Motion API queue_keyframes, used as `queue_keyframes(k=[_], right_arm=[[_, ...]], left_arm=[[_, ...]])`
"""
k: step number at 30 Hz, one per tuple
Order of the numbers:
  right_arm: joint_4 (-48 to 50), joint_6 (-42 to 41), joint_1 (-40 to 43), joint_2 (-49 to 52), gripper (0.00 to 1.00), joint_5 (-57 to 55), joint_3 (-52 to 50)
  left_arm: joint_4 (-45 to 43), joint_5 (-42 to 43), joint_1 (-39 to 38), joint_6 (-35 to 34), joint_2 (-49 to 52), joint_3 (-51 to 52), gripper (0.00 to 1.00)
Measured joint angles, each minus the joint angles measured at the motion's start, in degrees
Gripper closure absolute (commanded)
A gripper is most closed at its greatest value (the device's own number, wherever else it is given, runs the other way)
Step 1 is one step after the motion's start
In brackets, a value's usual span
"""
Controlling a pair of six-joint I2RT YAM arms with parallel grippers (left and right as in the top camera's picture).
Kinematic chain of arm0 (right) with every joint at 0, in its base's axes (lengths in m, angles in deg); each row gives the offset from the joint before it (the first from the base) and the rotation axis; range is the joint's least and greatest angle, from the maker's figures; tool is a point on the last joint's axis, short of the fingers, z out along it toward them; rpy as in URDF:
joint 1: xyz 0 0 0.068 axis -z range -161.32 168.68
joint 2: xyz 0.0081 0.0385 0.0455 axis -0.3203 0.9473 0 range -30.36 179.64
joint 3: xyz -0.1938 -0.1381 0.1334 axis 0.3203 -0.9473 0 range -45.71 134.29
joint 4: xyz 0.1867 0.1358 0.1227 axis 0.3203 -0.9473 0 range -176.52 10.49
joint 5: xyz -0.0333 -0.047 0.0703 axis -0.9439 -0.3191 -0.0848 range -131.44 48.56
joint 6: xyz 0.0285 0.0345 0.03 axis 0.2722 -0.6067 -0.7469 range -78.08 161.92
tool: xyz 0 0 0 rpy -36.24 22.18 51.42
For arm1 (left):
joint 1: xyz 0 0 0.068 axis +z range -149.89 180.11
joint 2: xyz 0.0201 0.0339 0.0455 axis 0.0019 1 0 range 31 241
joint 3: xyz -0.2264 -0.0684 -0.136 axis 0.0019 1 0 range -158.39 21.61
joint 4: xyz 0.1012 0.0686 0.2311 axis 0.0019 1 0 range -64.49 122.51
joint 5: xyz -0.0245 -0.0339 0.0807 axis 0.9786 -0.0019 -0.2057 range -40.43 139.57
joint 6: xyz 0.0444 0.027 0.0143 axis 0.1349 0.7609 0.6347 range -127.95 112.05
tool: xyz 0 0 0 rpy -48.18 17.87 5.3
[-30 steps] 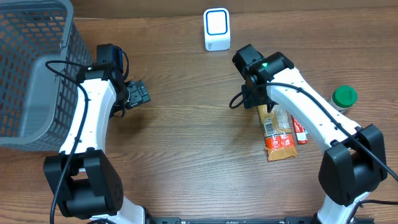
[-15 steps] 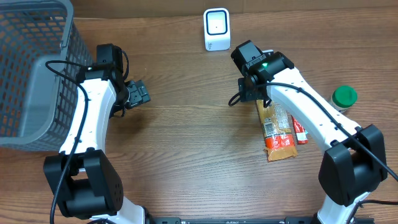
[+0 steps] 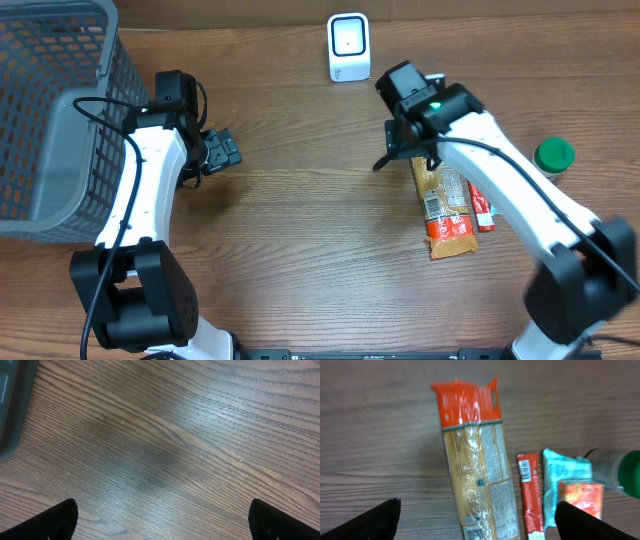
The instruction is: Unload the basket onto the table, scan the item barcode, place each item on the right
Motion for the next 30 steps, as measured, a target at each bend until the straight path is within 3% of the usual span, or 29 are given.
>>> queue_keyframes(k=[22,30], right_arm=[[-1.73,-0.02,1.29,-56.11,0.00,-1.57,-0.20],[-1.09,-0.02,8.76,-75.80,0.00,-1.99,-12.09]], left_arm=[[0.00,0.00,0.00,0.00,0.00,0.00,0.00],[-0.02,0.00,0.00,0.00,0.00,0.00,0.00]])
